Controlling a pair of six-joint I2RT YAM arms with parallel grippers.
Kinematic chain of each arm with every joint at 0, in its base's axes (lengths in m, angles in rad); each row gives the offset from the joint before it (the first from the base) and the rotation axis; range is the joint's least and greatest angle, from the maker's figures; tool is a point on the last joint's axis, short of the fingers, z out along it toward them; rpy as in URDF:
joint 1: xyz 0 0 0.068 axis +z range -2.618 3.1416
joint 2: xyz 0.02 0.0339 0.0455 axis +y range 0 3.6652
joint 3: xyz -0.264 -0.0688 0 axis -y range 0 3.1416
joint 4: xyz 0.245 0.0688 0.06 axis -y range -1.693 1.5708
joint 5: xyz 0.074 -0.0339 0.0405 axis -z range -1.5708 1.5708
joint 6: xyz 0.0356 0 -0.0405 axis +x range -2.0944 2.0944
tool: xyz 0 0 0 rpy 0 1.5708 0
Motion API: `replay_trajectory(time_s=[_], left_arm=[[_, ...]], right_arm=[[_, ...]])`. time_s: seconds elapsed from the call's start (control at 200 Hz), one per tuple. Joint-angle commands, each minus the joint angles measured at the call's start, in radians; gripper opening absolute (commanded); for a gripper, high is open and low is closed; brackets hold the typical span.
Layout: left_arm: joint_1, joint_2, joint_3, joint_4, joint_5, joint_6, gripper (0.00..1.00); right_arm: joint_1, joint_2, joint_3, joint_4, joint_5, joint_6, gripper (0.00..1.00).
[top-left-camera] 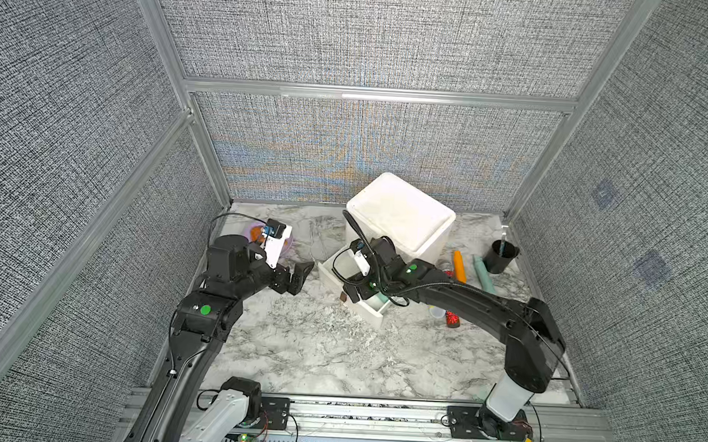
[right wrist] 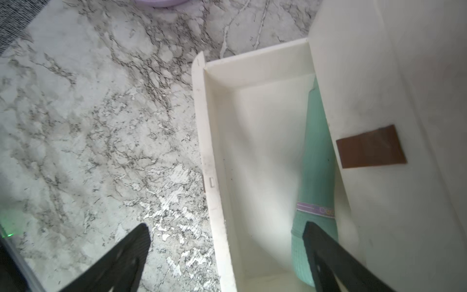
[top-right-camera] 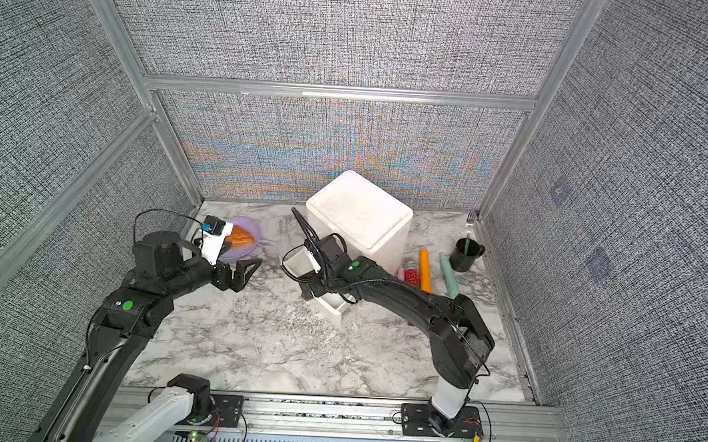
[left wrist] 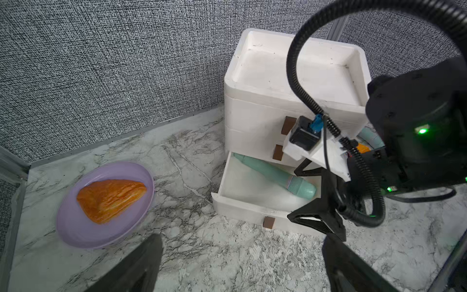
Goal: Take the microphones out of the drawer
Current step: Pick up the microphone from the drawer.
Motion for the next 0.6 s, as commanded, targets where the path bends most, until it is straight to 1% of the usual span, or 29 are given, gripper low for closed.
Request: replay_trajectory(time_s=[0.0,0.075,0.19,0.255,0.34,0.591], left_arm=[[0.001,-0.005,-0.002,0.017,0.008,0.006,1.00],[0.001,-0.007,-0.003,0.018,0.012,0.007,1.00],[0.000,-0.011,-0.006,0.022,0.018,0.006,1.00],[0.001,-0.010,-0.006,0.023,0.023,0.005,1.00],[0.001,-0.009,-0.006,0.025,0.030,0.005,1.00],[0.001,-0.004,-0.005,0.028,0.040,0.005,1.00]], right_arm=[[-0.005,0.017,-0.011,0.051,0.059,0.039,0.92],[-0.013,0.034,-0.014,0.048,0.074,0.047,0.85],[-0.019,0.045,-0.034,0.056,0.119,0.060,0.81],[-0.023,0.047,-0.049,0.069,0.134,0.065,0.77],[-0.025,0.057,-0.055,0.070,0.160,0.071,0.74],[-0.025,0.085,-0.084,0.082,0.214,0.086,0.73]])
